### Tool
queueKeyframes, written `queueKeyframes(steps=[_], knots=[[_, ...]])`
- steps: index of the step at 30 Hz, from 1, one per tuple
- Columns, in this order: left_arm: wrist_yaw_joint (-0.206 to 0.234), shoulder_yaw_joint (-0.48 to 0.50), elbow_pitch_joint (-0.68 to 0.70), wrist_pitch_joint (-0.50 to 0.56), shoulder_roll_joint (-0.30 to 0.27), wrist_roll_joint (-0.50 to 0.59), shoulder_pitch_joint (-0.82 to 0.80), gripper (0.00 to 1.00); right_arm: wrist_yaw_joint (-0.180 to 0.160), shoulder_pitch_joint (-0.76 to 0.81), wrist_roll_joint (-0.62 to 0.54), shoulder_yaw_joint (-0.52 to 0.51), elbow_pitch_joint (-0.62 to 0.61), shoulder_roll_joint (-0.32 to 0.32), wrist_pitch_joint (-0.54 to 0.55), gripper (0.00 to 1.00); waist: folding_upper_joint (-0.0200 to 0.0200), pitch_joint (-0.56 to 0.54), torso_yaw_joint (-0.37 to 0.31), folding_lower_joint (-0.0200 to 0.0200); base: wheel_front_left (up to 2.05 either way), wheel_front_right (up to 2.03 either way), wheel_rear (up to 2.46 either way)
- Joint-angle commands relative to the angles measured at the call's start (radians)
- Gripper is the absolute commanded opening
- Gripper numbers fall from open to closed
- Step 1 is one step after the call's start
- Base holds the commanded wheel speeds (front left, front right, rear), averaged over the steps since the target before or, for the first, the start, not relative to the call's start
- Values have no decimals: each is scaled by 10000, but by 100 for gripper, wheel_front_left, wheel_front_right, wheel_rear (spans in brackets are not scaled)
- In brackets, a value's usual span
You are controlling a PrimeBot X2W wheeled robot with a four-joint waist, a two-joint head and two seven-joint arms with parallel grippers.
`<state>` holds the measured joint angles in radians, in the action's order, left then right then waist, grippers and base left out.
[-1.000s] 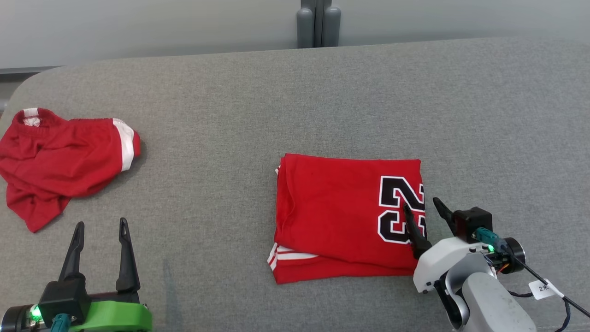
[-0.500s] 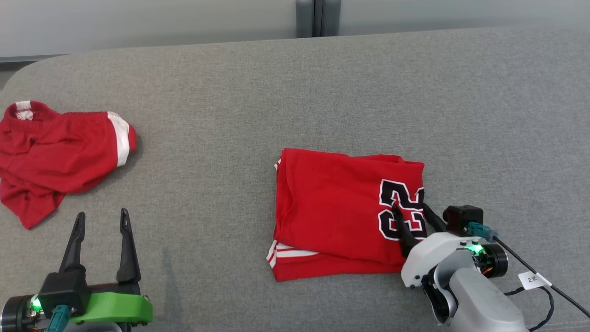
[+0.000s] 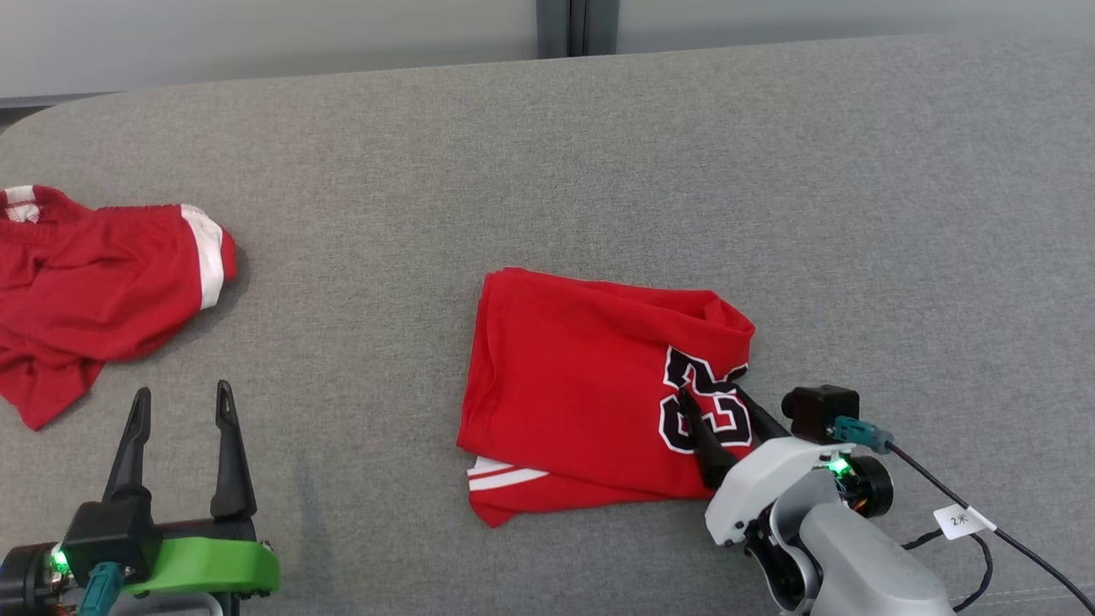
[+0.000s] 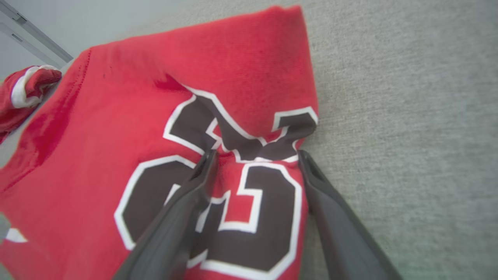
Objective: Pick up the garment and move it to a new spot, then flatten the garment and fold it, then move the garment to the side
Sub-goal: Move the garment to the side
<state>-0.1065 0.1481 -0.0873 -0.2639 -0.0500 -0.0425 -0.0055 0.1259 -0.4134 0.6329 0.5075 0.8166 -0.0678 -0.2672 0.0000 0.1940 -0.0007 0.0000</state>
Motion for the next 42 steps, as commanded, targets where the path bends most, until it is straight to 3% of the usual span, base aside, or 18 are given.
queueKeyframes(steps=[1,3,4,5,6,11,19,28,42], knots=[[-39,-16,28,1,-23,-9,-191,100,86,242,184,340,215,190,183,100,0,-1,12,0,0,0,0],[-54,-29,27,1,-22,-22,-202,100,83,174,202,631,487,40,285,100,0,9,21,0,0,0,0],[-58,-24,38,1,-21,-27,-206,100,73,118,102,766,635,-29,321,40,0,20,20,0,0,0,0],[-59,-27,42,1,-20,-26,-198,100,72,30,66,793,715,-62,291,9,0,27,20,0,0,0,0],[-57,-27,49,1,-20,-28,-185,100,64,-58,116,794,761,-56,250,0,0,36,21,0,0,0,0],[-52,56,72,1,-19,-77,-158,100,44,-624,-37,665,668,-350,98,0,0,110,-8,0,0,0,0],[-68,57,411,1,-17,-66,-454,100,40,-1880,-1150,545,70,-1348,36,0,0,558,-119,0,0,0,0],[-161,-186,1236,1,-162,19,-1480,100,40,-4042,-1544,660,38,-2461,34,0,0,2092,-293,0,0,0,0],[-233,-782,2937,1,-1179,378,-2930,100,40,-7076,-1290,-300,839,-4102,33,0,0,4724,-1912,0,0,0,0]])
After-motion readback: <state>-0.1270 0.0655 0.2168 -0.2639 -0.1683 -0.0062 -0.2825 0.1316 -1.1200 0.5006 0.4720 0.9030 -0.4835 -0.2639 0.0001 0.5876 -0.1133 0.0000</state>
